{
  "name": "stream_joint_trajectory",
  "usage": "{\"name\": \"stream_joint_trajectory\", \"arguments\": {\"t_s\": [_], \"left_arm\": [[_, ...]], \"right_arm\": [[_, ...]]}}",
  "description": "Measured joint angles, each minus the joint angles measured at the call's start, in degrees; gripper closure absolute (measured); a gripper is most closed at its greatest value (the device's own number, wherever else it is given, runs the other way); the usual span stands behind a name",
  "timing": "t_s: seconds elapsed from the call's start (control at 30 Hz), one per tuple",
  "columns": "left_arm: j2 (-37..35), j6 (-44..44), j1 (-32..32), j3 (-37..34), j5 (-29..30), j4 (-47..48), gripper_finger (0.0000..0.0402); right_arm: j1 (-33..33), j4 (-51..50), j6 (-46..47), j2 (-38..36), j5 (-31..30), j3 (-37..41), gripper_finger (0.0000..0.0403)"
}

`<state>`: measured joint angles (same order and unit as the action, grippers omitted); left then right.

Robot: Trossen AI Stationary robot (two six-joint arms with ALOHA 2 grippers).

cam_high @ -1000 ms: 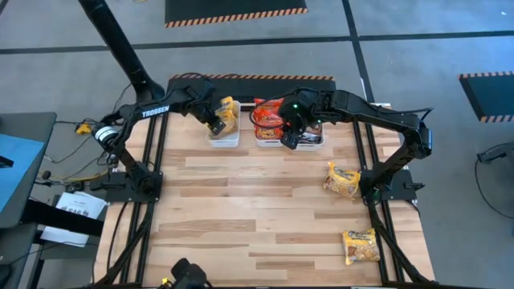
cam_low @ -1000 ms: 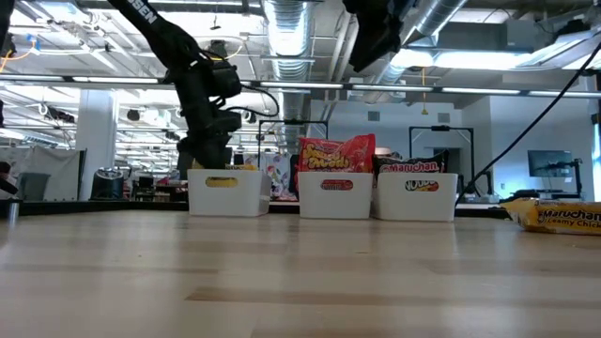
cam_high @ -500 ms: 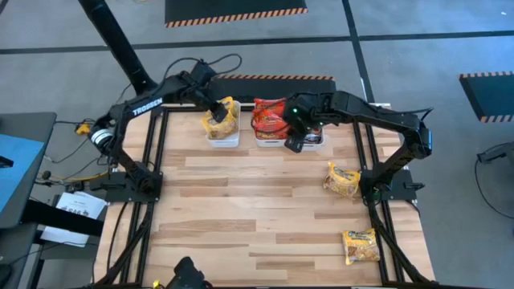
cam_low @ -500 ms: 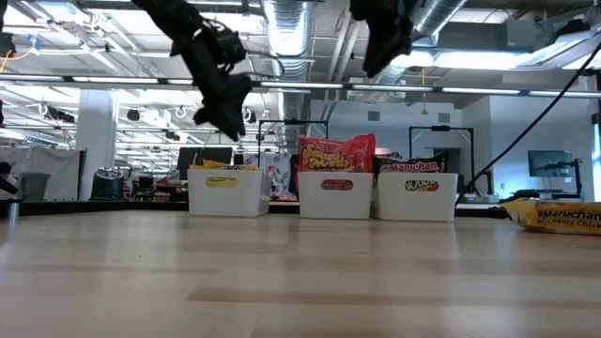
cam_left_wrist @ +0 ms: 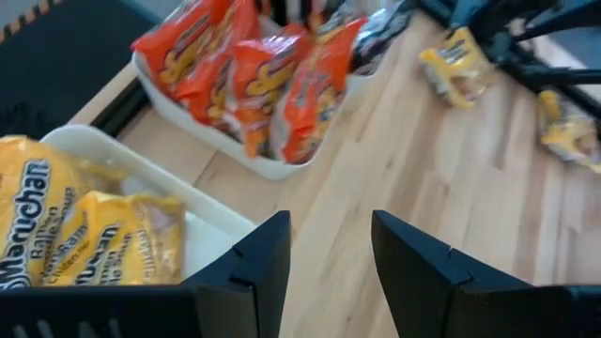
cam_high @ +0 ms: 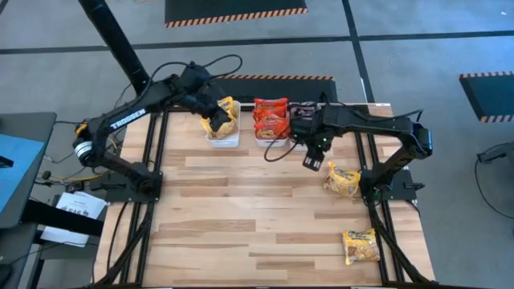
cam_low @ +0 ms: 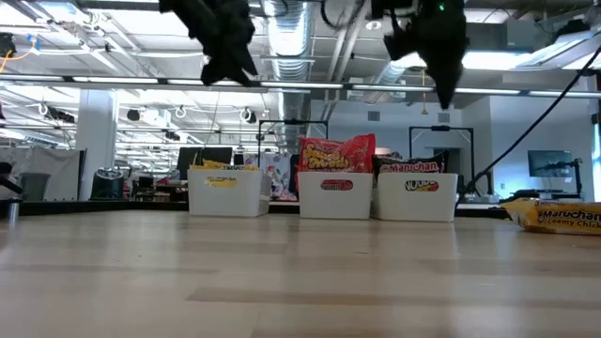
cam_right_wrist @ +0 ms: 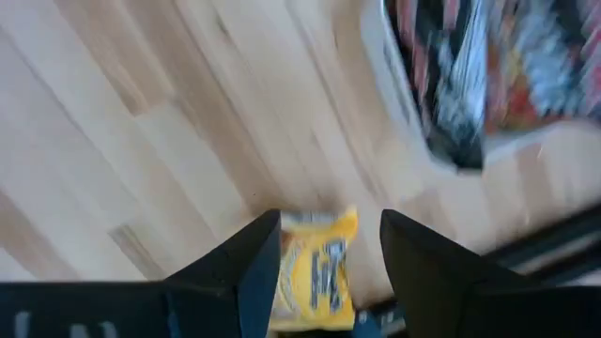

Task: Sort Maruchan noodles
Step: Put the yellow noodle pack into the left white bin

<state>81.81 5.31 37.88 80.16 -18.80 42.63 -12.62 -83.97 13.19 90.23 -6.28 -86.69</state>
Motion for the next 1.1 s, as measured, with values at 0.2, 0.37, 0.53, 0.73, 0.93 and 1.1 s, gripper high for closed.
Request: {"name": "stream_joint_trajectory", "arguments": {"t_s": [0.2,0.37,0.53,0.73,0.93,1.1], "left_arm": [[-5.1,2.2,-3.0,0.1,4.0,0.4,0.0265],[-7.8,2.6,-3.8,0.1,9.0,2.3,0.0265],[-8.8,2.9,-3.9,0.1,9.0,3.0,0.0265],[-8.8,2.9,-3.9,0.1,8.7,5.5,0.0265],[-8.8,2.4,-4.3,0.1,8.7,8.6,0.0265],[-8.8,1.4,-4.8,0.1,8.7,8.7,0.0265]], "right_arm": [[0.4,0.2,4.8,-2.8,3.6,10.5,0.0194],[0.3,3.6,12.2,-9.5,5.3,20.7,0.0199],[0.8,6.4,21.4,-16.3,6.7,29.0,0.0199],[3.1,7.1,30.6,-21.5,8.7,36.3,0.0197],[6.1,8.3,34.1,-22.9,11.4,41.4,0.0172],[7.3,12.7,36.7,-22.5,11.1,42.7,0.0163]]}}
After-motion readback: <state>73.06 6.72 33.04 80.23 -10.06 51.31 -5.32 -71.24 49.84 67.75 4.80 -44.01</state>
